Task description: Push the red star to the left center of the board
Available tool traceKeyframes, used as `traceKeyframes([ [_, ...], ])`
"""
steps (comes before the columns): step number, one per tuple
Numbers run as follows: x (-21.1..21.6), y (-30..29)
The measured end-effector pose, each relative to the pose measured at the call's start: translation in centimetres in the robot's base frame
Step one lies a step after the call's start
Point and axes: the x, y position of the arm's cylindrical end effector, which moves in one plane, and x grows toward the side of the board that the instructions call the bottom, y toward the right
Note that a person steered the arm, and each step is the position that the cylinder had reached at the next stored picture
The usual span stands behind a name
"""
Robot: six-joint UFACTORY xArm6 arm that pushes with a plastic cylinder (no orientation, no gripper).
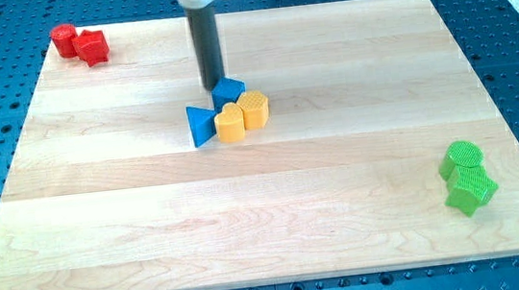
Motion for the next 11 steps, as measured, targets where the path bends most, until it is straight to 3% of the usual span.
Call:
traceKeyframes([
  [1,0.6,3.3],
  [3,2.7,1.8],
  [4,-1.2,-0.9],
  [5,-0.7,-14.9],
  [6,-6.8,-26.2],
  [7,-10.1,-26.1],
  [8,-14.2,-19.4],
  [9,-7.2,-16.4],
  [10,-5.1,-14.5],
  [11,-7.3,-16.8],
])
